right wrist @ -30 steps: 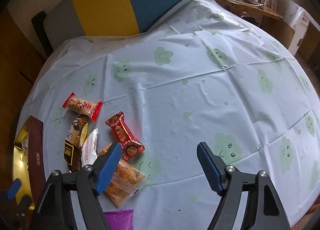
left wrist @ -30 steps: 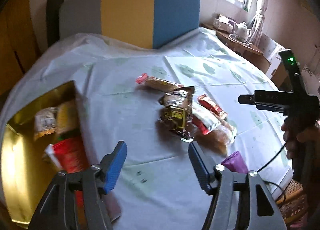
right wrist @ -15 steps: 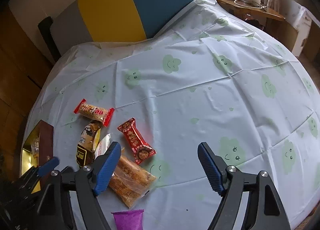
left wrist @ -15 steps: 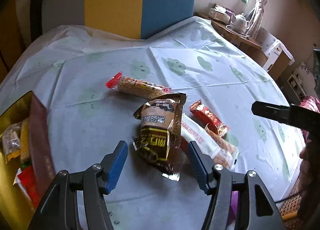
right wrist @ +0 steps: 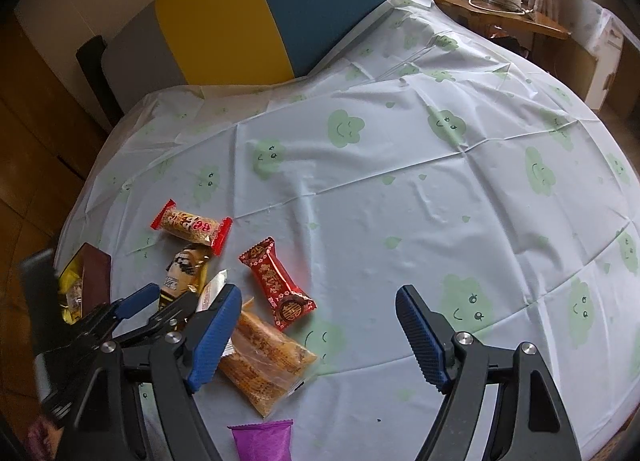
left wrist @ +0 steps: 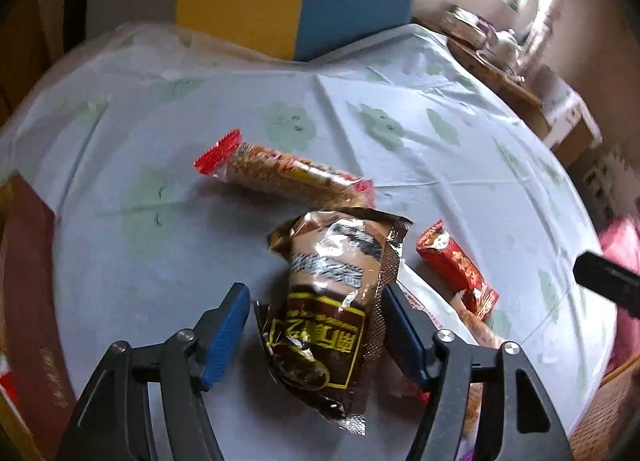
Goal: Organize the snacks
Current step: 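Grasp the brown chocolate bag with the left gripper and lift it, then lift the brown bag with the left gripper while the right gripper grasps the purple pack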
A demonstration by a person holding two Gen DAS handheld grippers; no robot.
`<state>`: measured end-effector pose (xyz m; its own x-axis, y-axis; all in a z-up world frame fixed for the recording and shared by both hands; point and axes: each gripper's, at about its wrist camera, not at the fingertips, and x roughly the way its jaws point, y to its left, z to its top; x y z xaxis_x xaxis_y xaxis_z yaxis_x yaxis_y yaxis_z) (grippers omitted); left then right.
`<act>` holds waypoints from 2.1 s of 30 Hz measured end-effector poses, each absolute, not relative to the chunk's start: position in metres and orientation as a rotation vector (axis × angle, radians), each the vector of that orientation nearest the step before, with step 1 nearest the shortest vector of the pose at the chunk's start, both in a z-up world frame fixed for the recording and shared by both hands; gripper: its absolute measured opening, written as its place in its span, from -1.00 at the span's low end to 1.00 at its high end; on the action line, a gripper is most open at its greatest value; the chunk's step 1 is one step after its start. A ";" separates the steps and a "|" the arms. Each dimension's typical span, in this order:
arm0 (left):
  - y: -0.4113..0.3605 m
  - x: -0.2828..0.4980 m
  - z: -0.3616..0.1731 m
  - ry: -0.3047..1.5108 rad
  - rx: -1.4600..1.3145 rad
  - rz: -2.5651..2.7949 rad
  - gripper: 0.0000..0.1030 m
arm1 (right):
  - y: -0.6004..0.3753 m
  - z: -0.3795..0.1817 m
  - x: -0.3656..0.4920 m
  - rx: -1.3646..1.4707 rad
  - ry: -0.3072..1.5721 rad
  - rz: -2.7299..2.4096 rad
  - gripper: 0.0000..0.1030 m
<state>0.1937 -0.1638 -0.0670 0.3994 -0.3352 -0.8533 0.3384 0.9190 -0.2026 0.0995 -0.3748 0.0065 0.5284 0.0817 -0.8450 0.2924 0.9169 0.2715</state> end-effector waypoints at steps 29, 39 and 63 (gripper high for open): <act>-0.118 0.052 -0.078 0.835 0.173 -0.413 -0.19 | -0.367 0.000 0.098 0.348 1.045 -0.088 0.54; -0.117 0.045 -0.081 0.798 0.161 -0.428 -0.19 | -0.342 -0.026 0.090 0.356 1.218 0.033 0.45; -0.115 0.044 -0.083 0.780 0.135 -0.431 -0.19 | -0.258 -0.061 0.044 -0.032 1.266 0.097 -0.21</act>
<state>0.0437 -0.1149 -0.0825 0.6293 -0.3260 -0.7055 0.4246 0.9045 -0.0392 0.0435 -0.2585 -0.0609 0.2966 0.0558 -0.9534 -0.0909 0.9954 0.0299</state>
